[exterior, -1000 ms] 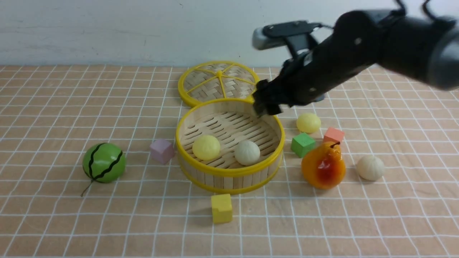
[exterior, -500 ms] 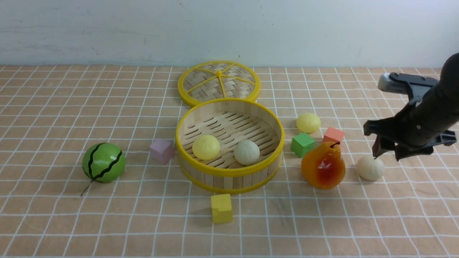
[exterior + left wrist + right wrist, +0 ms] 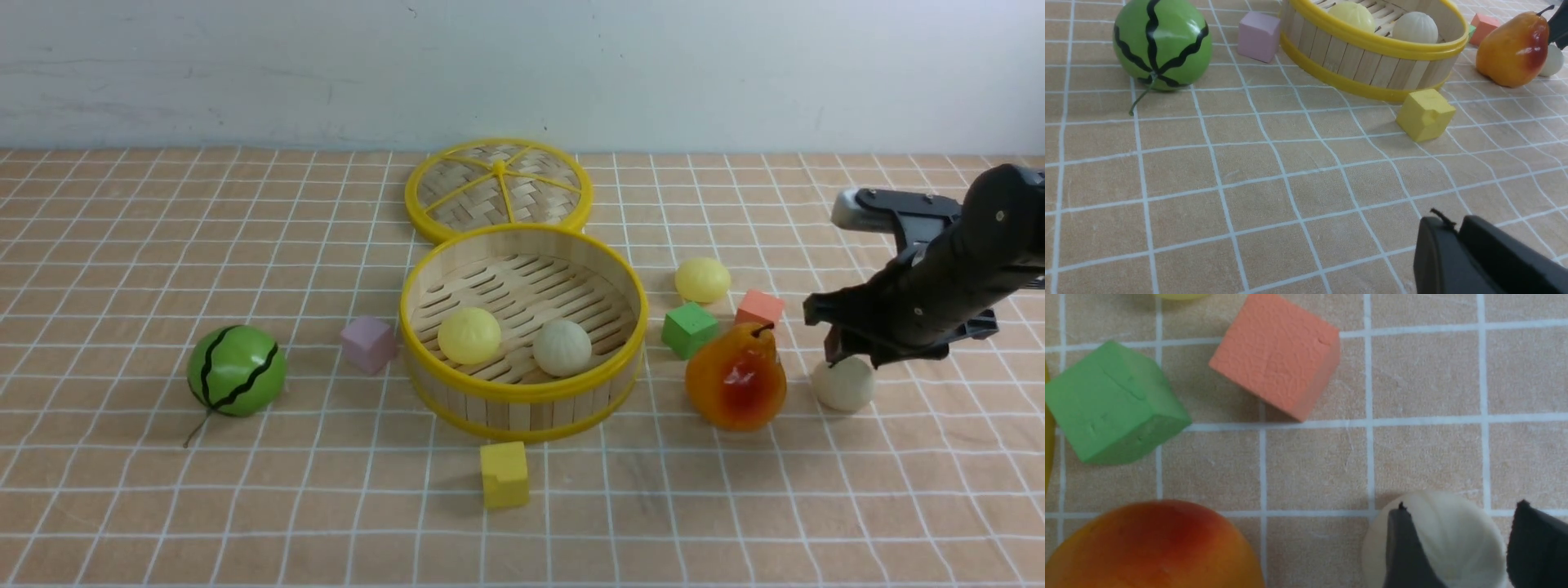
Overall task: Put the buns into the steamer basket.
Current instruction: Use the right arm to grab a steamed stuffed bun, then use the right arm to put the steamed stuffed bun into the steamer
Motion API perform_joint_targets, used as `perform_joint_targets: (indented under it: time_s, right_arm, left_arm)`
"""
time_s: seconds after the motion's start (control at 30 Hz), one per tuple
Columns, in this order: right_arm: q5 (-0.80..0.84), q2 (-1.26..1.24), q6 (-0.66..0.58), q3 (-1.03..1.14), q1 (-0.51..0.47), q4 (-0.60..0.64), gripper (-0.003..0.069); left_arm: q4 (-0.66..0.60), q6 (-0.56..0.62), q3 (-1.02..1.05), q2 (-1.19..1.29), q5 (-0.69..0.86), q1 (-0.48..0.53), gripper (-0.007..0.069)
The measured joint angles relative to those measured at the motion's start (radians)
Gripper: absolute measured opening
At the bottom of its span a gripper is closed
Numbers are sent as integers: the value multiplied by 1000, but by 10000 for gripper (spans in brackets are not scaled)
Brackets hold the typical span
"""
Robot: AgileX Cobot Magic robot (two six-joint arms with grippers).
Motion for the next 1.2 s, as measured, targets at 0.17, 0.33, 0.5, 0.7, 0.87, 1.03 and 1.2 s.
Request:
perform_joint_targets:
  time_s: [0.17,0.33,0.5,0.7,0.87,1.03,1.2]
  right_arm:
    - [-3,6,-5,0,0,-4,190]
    - [-3,5,-15,0,0,-20,21]
    - [30,-41,-26,-1,1,-18,1]
    - [72,-158,-101,-103,83,107,1]
    - [35,-108,-230,-248,225,250,7]
    - [-17,38,-278,-371,307,282,16]
    - [-62,176,-280,-425,317,282,55]
  left_arm:
    - [0,0,0,0,1,0,71]
    - [0,0,0,0,1,0,73]
    - [0,0,0,0,1,0,74]
    - [0,0,0,0,1,0,82]
    - [0,0,0,0,1,0,86]
    - [0,0,0,0,1,0,91]
    - [0,0,0,0,1,0,93]
